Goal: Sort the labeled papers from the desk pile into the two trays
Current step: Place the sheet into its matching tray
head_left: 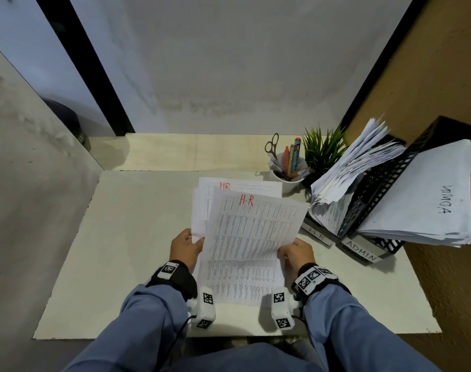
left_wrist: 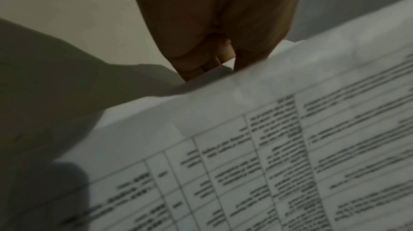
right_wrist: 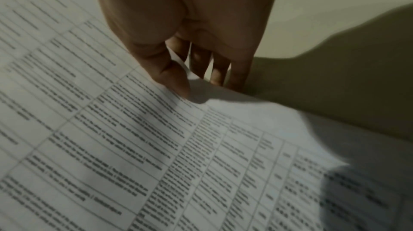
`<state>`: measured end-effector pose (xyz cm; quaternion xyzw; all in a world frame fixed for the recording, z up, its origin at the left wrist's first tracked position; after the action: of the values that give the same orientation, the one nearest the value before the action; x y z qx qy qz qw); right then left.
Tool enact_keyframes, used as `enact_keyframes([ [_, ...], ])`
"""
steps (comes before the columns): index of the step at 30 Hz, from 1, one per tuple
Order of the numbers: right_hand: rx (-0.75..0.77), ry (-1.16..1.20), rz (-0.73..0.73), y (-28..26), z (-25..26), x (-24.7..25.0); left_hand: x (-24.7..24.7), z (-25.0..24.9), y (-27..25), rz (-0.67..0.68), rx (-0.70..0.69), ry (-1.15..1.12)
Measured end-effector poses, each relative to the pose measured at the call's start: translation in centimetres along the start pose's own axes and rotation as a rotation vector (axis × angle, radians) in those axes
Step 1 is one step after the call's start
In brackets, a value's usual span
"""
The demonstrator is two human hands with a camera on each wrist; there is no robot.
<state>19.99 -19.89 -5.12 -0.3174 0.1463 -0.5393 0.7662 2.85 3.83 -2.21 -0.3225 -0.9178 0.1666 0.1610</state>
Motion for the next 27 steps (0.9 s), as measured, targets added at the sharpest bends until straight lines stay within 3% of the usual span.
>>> enact_keyframes([
  [5, 0.043, 0.127, -0.021, -0.3, 1.2, -0.4, 0.1, 0.0, -0.3, 0.033, 0.015, -0.082],
  [9, 0.093, 0.141, -0.101, -0.6, 2.5, 0.2, 0.5, 0.5, 0.0, -0.038, 0.001, -0.101],
  [13, 0.048, 0.183, -0.203, -0.3, 1.6, 1.8, 1.7, 1.7, 0.8, -0.128, 0.020, -0.149],
  [18, -0.039, 0.271, -0.175, -0.5, 0.7, 3.8, 2.9, 2.0, 1.3, -0.130, 0.044, -0.146],
  [22, -0.069, 0.265, -0.089, -0.4, 0.9, 2.8, 2.0, 1.0, 0.9, -0.062, 0.042, -0.145],
  [27, -0.178, 0.304, 0.089, -0.9, 0.1, -0.5, -0.8, 0.3, -0.2, 0.155, 0.128, -0.094],
])
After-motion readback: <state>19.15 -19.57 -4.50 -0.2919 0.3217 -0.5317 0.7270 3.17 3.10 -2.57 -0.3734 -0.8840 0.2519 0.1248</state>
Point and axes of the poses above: each hand's wrist, its own y-axis towards the middle knuckle, its own x-axis out of the back of the hand, z = x × y, the point moved 7 cm from there along y, towards the middle knuckle, and after that the axes turned 2 degrees about z, right-handed, at the moved point
